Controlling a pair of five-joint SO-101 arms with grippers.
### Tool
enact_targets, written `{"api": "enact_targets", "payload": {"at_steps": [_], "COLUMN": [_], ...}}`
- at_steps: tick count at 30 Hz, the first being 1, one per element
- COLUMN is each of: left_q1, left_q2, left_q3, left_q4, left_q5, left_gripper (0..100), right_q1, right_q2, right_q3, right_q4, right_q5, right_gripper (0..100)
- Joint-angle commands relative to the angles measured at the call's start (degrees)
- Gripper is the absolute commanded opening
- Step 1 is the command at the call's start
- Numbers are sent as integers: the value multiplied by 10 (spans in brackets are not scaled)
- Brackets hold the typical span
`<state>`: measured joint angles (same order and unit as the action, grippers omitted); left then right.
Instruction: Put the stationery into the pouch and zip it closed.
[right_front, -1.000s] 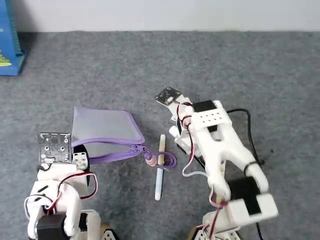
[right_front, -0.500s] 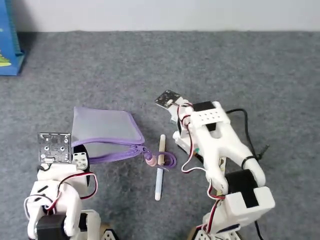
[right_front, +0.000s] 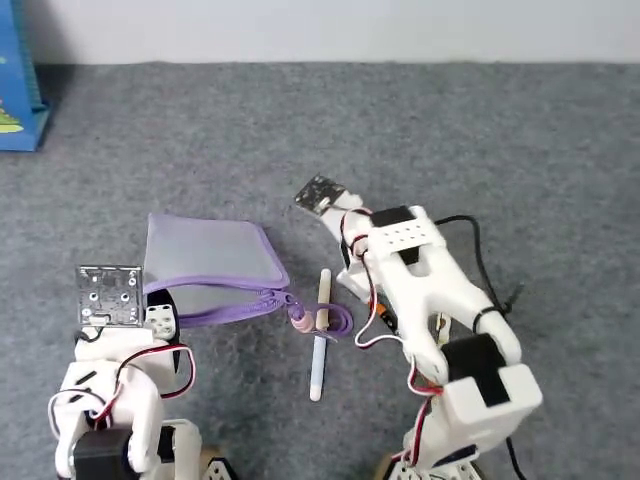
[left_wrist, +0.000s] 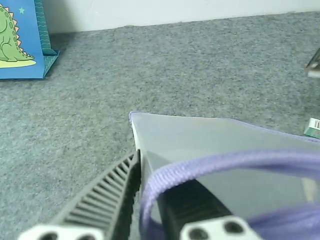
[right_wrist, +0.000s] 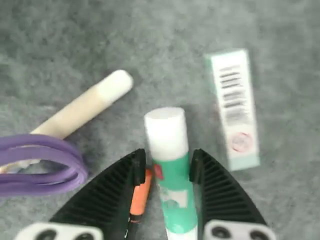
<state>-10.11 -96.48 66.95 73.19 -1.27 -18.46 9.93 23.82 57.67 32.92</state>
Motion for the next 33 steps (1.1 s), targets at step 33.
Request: {"api": "enact_targets", "payload": {"at_steps": [33], "left_q1": [42], "left_q2": [144], "left_q3": [-193], "left_q4": [57], "left_q5": [-6], "left_gripper": [11], "right_q1": [-17], "right_q2": [-441], "right_q3": [-133], "right_q4": [309], "right_q5": [-168], "right_gripper": [9]}}
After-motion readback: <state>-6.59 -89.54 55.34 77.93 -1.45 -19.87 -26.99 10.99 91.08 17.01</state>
